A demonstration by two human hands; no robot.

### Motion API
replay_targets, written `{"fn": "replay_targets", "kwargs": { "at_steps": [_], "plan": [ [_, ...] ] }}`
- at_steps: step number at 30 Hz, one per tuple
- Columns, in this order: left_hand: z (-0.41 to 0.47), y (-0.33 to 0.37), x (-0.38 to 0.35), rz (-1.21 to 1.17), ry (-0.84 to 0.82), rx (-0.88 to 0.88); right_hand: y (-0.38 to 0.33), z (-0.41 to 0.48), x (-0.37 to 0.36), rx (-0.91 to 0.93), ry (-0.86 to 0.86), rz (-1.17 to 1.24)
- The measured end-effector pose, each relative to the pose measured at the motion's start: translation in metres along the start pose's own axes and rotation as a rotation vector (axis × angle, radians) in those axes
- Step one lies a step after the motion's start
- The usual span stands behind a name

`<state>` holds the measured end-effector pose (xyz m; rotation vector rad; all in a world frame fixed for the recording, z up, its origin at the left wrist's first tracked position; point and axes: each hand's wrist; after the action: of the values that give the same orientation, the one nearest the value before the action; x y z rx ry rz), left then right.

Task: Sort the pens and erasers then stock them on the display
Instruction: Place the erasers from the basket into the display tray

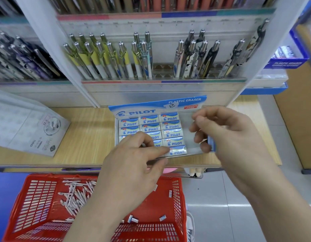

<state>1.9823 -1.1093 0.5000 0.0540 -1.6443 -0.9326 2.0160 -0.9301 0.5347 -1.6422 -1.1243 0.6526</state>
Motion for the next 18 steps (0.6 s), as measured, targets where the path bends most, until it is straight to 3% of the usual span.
{"fn": "replay_targets", "kwargs": {
  "at_steps": [3,6,9,14,18],
  "plan": [
    [-0.002,0.007,0.001,-0.071,0.12,-0.02,-0.001,-0.009,-0.001,-0.234,-0.069,0.676],
    [-0.004,0.036,0.003,-0.423,0.207,0.038,0.002,-0.012,-0.004,-0.327,-0.08,0.983],
    [-0.005,0.061,-0.006,-0.558,0.14,0.029,0.003,-0.015,-0.007,-0.34,-0.104,0.995],
    [0.003,0.07,-0.015,-0.762,0.257,0.166,0.008,-0.017,-0.004,-0.281,-0.189,0.919],
    [0.008,0.066,-0.008,-0.79,0.344,0.198,0.003,-0.023,0.008,-0.231,-0.199,0.589]
  ]
}}
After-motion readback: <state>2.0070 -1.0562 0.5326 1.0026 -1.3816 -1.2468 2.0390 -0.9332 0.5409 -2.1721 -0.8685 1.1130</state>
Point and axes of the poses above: each hand's wrist, its own z-axis towards the middle knuckle, its own x-axis out of the back of the hand, y = z × x, and after that the axes turned 5 degrees about -z, right-handed
